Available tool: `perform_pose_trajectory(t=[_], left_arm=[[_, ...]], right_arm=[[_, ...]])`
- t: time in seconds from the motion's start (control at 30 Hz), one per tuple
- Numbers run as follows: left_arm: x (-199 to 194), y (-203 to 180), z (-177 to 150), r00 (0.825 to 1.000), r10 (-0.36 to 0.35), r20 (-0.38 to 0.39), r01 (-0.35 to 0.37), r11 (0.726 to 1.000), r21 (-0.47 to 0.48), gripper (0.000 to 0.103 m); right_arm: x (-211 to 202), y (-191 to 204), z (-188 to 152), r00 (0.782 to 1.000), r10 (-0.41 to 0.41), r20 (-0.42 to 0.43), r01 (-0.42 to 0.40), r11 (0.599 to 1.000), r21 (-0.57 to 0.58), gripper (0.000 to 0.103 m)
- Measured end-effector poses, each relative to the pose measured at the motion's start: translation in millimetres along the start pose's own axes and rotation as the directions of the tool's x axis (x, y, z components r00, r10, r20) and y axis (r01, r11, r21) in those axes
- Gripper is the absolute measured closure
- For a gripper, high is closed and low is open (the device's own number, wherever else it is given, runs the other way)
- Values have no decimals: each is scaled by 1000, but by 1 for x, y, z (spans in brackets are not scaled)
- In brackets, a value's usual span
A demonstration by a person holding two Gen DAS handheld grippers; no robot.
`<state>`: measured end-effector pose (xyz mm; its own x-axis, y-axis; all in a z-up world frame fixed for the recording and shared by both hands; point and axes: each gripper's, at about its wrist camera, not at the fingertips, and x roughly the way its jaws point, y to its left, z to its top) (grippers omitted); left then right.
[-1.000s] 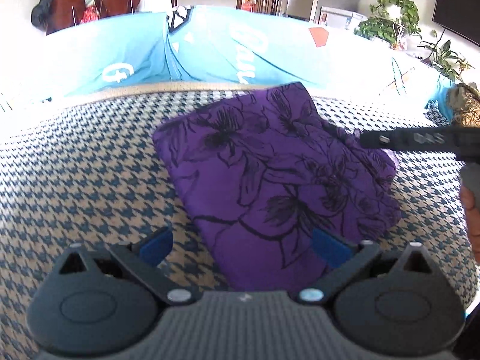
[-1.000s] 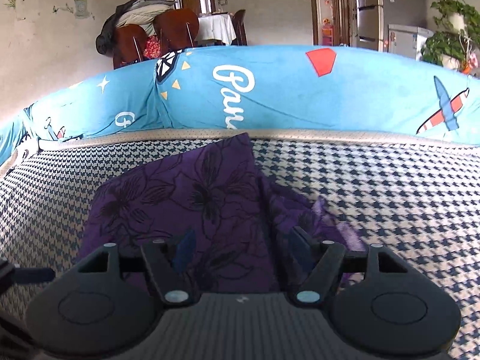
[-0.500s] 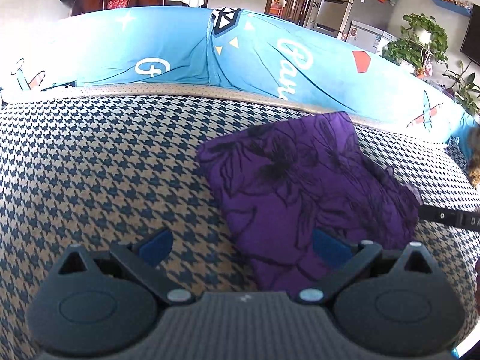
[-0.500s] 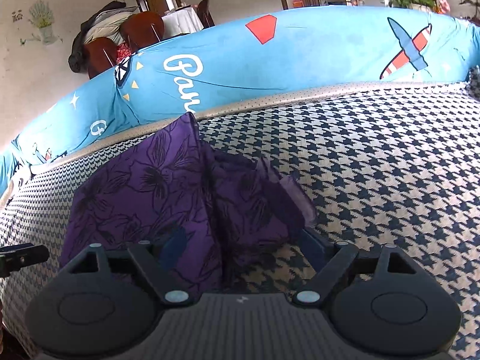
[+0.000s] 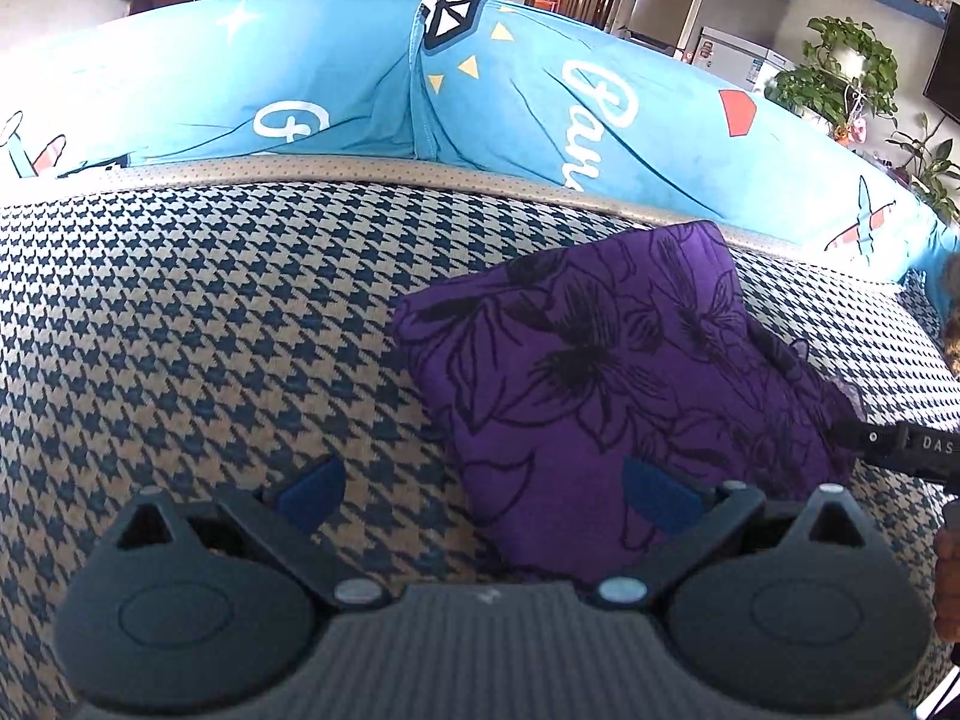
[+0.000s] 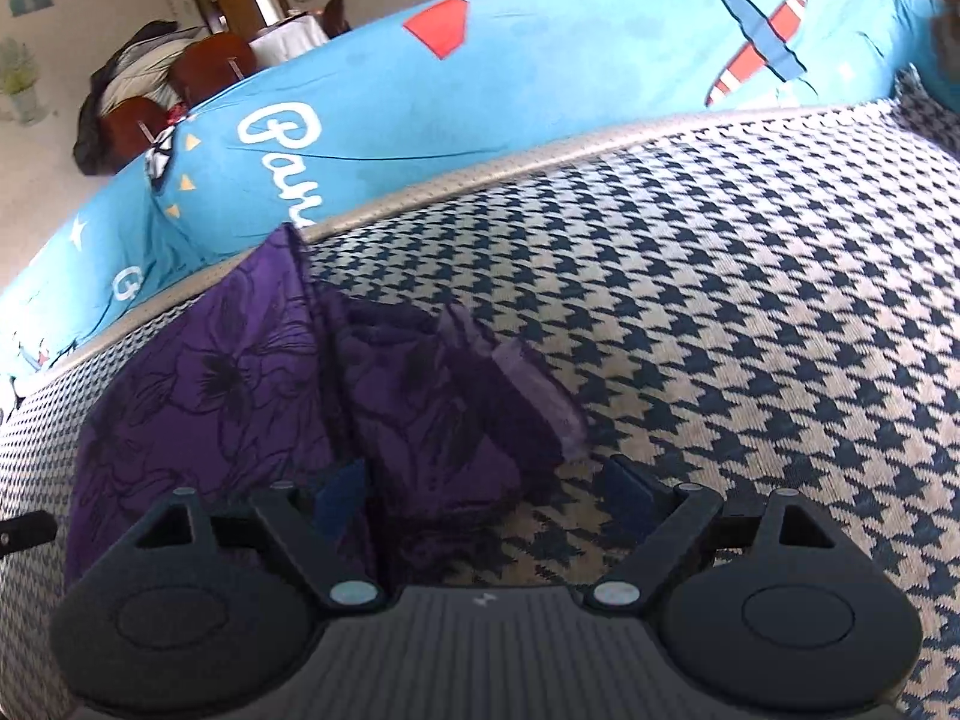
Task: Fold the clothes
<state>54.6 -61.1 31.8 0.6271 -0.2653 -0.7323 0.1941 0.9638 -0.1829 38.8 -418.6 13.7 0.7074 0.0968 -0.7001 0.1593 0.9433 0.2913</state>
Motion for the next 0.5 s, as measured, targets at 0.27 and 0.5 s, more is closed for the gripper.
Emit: perform_pose_trajectory(t=[0.27,0.5], left_arm=[[6,-12,-4,1000,-8,-7,8,1000,29,0],[9,-20,-7,1000,-10,-12,11,998,61,0]], right_arm=[[5,-2,0,998,8,55,-10,999,40,20],[10,3,3,996,17,84,-19,1000,21,50]])
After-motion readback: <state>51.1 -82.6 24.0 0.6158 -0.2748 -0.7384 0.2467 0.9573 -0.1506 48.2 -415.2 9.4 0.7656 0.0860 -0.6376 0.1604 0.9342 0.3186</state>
